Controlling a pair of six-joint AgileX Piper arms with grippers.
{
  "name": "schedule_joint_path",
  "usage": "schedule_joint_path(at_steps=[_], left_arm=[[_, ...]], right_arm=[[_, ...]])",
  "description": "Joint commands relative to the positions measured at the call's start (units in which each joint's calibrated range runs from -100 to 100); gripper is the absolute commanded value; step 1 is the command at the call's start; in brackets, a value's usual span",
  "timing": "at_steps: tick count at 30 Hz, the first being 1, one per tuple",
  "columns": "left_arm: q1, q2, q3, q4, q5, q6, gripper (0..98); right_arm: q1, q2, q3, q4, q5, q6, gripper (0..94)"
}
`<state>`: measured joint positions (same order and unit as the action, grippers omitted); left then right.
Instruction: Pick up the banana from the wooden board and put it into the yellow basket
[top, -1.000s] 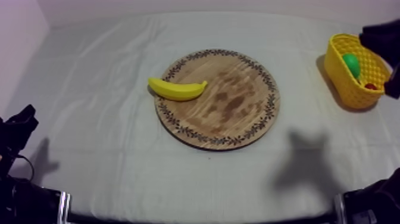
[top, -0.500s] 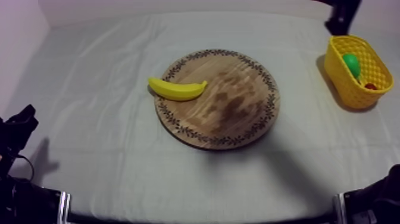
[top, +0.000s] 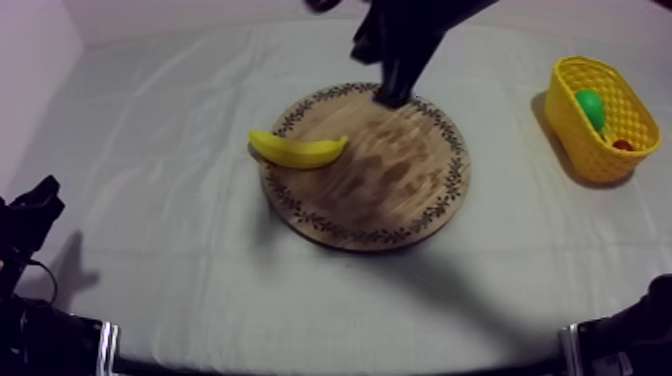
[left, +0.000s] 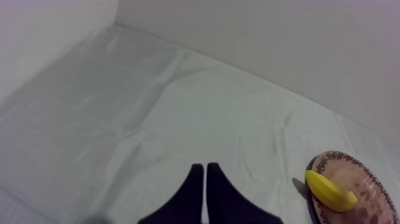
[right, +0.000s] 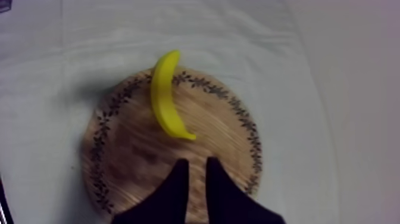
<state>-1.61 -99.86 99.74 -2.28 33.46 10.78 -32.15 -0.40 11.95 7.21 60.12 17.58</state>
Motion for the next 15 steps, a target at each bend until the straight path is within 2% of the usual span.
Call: schedule_joint_path(at_steps=[1, 7, 10, 11, 12, 15], left_arm=[[0.0, 0.0, 0.0, 0.01, 0.0, 0.0, 0.1], [0.0, 0.0, 0.0, 0.01, 0.0, 0.0, 0.1], [0.0, 0.0, 0.0, 0.01, 0.0, 0.0, 0.1], [0.0, 0.0, 0.0, 0.01, 0.0, 0.0, 0.1], [0.0, 0.0, 0.0, 0.01, 0.0, 0.0, 0.1], [0.0, 0.0, 0.0, 0.01, 0.0, 0.0, 0.1]], right_arm=[[-0.9, 3.9, -0.6, 0.6, -0.6, -0.8, 13.1], [-2.1, 8.4, -1.7, 1.7, -1.8, -2.2, 13.9], [-2.2, 9.3, -1.6, 2.2, -2.4, -2.5, 18.5], [-2.3, 9.5, -1.6, 2.3, -2.6, -2.6, 23.9], [-2.3, 9.6, -1.5, 2.5, -2.7, -2.6, 33.2], [-2.3, 9.9, -1.5, 2.4, -2.8, -2.4, 65.8]])
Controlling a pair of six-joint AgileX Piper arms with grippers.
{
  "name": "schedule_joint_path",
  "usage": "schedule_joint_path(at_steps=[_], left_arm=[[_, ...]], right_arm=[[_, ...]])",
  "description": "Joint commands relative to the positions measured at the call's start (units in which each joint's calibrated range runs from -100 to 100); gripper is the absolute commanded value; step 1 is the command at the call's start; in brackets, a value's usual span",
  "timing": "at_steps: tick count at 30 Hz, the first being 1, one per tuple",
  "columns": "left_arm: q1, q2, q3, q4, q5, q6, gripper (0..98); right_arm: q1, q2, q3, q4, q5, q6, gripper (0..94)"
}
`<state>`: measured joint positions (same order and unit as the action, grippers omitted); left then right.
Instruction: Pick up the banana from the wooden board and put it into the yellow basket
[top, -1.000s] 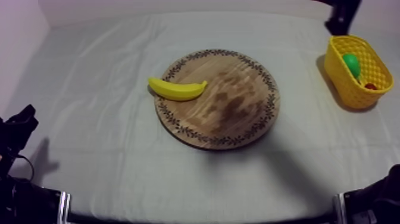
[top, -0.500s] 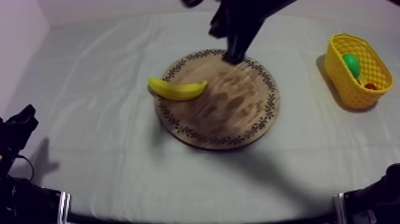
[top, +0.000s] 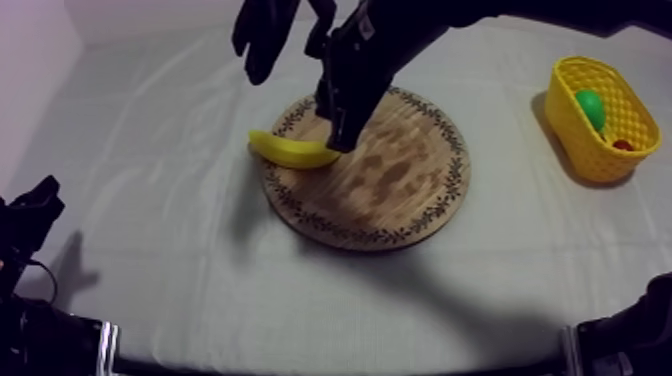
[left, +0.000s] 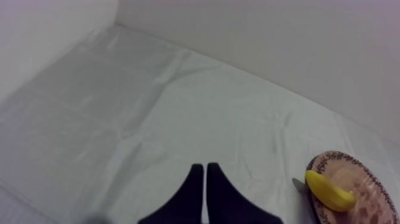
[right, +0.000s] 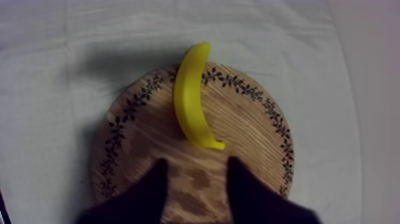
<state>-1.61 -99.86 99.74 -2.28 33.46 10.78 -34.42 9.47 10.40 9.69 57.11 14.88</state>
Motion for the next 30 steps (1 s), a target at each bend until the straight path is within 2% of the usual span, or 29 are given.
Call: schedule_joint_path(at_steps=[1, 4, 8, 16, 30], left_arm=[[0.0, 0.0, 0.0, 0.01, 0.0, 0.0, 0.1], [0.0, 0.0, 0.0, 0.01, 0.0, 0.0, 0.1], [0.0, 0.0, 0.0, 0.01, 0.0, 0.0, 0.1], [0.0, 0.0, 0.0, 0.01, 0.0, 0.0, 0.1], [0.0, 0.0, 0.0, 0.01, 0.0, 0.0, 0.1]], right_arm=[[0.0, 0.0, 0.0, -0.2, 0.2, 0.5, 73.9], [0.2, 0.0, -0.2, -0.8, 0.1, 1.2, 87.0], [0.4, -0.1, 0.2, -1.3, -0.6, 1.5, 92.0], [0.2, 1.6, -0.2, -1.3, -1.7, 0.9, 83.9], [-0.4, 17.4, -11.1, 0.2, -1.6, -2.2, 83.3]])
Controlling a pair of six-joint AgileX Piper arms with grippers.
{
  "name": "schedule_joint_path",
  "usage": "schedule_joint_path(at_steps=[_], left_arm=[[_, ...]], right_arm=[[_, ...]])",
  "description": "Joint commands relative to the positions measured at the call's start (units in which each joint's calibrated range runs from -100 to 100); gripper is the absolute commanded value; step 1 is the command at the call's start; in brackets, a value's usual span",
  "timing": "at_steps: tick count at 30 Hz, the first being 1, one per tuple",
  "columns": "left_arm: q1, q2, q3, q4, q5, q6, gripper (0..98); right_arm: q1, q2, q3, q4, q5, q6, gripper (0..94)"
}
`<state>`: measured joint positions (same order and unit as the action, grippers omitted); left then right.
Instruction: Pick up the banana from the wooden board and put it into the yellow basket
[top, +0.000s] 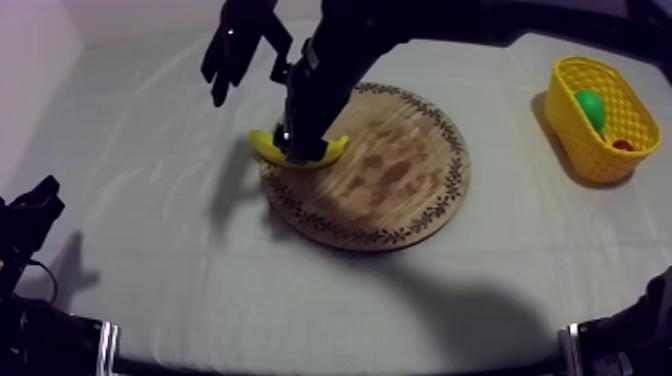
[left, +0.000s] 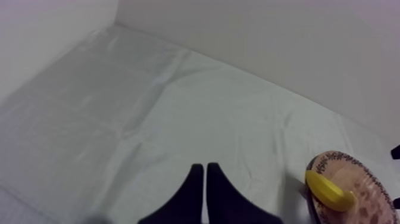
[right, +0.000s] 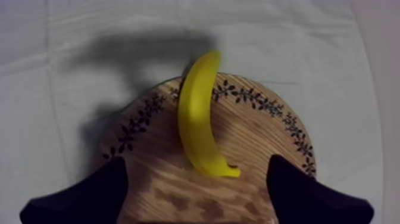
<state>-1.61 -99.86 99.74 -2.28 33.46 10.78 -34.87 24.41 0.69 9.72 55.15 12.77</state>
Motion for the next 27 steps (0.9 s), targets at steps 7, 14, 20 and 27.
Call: schedule_joint_path(at_steps=[7, 14, 20, 27], left_arm=[[0.0, 0.0, 0.0, 0.01, 0.0, 0.0, 0.1], [0.0, 0.0, 0.0, 0.01, 0.0, 0.0, 0.1], [0.0, 0.0, 0.0, 0.01, 0.0, 0.0, 0.1], [0.0, 0.0, 0.0, 0.01, 0.0, 0.0, 0.1]], right_arm=[[0.2, 9.9, -6.2, 0.6, 0.6, -0.8, 83.1], [0.6, 16.4, -12.1, 0.9, 1.7, -1.2, 82.8], [1.1, 21.8, -17.9, 1.1, 3.1, -1.3, 80.8], [1.6, 25.6, -22.6, 0.7, 4.3, -0.8, 60.1]])
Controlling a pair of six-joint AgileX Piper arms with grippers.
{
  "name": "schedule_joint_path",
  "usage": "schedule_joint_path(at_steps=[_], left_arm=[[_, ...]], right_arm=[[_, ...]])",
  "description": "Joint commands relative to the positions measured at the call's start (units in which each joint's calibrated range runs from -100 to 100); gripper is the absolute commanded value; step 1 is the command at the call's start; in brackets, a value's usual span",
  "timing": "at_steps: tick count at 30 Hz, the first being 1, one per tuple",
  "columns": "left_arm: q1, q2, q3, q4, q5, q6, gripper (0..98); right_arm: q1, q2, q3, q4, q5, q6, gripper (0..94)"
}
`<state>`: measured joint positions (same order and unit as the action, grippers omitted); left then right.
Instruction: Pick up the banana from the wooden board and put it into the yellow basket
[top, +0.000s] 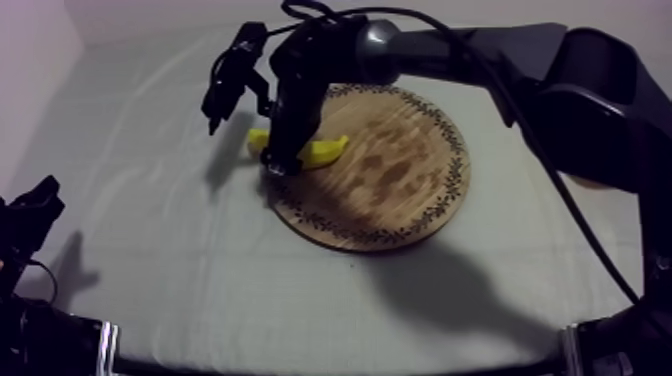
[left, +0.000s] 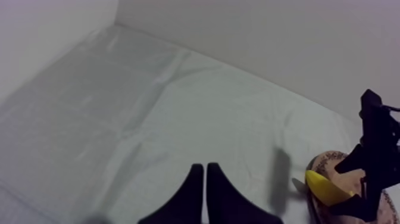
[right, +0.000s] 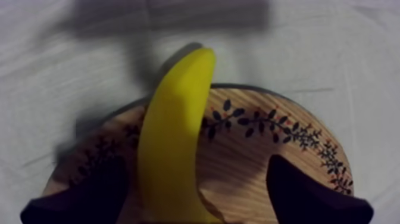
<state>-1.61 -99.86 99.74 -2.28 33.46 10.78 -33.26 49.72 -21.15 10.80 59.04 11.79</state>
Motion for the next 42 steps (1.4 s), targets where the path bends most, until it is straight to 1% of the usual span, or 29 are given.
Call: schedule_joint_path(at_steps=[1, 4, 8, 10, 14, 21, 29, 35, 42], left_arm=[[0.0, 0.0, 0.0, 0.01, 0.0, 0.0, 0.1], [0.0, 0.0, 0.0, 0.01, 0.0, 0.0, 0.1], [0.0, 0.0, 0.0, 0.01, 0.0, 0.0, 0.1], [0.0, 0.0, 0.0, 0.01, 0.0, 0.0, 0.1], [0.0, 0.0, 0.0, 0.01, 0.0, 0.0, 0.1], [0.0, 0.0, 0.0, 0.01, 0.0, 0.0, 0.1], [0.0, 0.0, 0.0, 0.01, 0.0, 0.0, 0.1], [0.0, 0.0, 0.0, 0.01, 0.0, 0.0, 0.1], [0.0, 0.0, 0.0, 0.01, 0.0, 0.0, 0.1]], right_arm=[[0.1, 0.6, -1.2, -0.7, 0.7, 0.5, 55.6], [0.2, 1.1, -2.2, -1.3, 1.5, 1.1, 44.0], [0.4, 1.6, -3.2, -2.2, 2.4, 2.0, 32.7], [0.4, 1.8, -3.2, -2.5, 2.8, 2.5, 29.3], [0.4, 2.1, -3.0, -3.0, 3.5, 3.3, 25.7], [0.8, -1.8, -0.7, -3.4, 5.1, 3.5, 23.9], [3.2, -17.9, 11.3, -2.9, 6.7, 5.0, 25.1], [7.1, -32.0, 24.2, -1.9, 6.4, 6.6, 25.4], [14.2, -45.2, 38.4, -1.0, 4.3, 9.0, 25.6]])
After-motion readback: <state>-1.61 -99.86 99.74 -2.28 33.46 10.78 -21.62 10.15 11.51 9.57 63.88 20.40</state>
